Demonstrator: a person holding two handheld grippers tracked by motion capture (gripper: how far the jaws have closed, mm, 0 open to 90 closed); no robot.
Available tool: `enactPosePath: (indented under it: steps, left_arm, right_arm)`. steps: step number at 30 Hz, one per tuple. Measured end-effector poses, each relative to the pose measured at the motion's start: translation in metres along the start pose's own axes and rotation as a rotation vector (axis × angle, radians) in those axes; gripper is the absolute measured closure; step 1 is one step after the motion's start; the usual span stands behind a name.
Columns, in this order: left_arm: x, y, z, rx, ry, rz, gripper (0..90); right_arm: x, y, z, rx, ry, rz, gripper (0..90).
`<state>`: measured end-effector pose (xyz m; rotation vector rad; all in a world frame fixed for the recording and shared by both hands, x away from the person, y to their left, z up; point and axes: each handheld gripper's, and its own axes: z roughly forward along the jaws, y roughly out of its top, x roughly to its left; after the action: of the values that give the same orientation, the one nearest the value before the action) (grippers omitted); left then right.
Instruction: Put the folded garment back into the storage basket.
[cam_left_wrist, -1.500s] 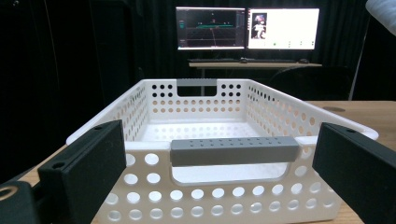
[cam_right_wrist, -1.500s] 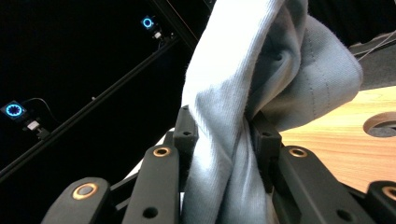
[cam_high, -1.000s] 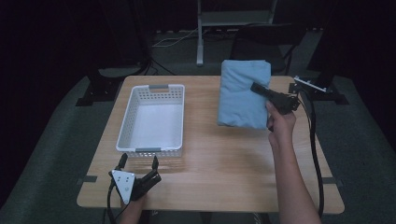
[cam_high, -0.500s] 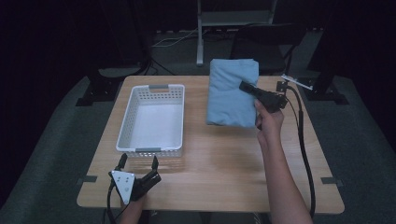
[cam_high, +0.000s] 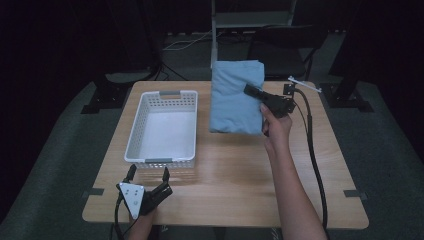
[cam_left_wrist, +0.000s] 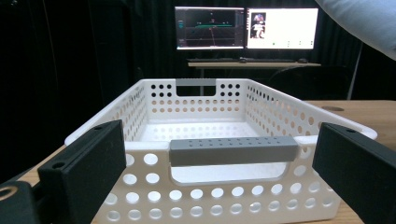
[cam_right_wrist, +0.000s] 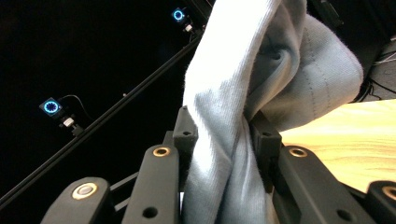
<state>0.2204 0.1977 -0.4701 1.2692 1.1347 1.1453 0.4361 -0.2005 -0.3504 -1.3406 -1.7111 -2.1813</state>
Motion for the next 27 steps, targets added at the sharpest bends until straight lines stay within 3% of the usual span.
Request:
enactPosePath:
  steps: [6, 15, 27]
  left_arm:
    - [0.0, 0.0, 0.0, 0.002, -0.005, 0.0, 3.6]
    - [0.0, 0.0, 0.0, -0.001, -0.005, -0.003, 3.6]
    - [0.0, 0.0, -0.002, -0.004, -0.009, -0.003, 3.6]
  right_arm:
    - [0.006, -0.003, 0.012, -0.005, -0.001, 0.004, 70.6]
    - [0.012, -0.009, 0.036, -0.009, 0.033, 0.036, 70.5]
    - [0.027, -0.015, 0.066, 0.023, 0.064, 0.032, 70.5]
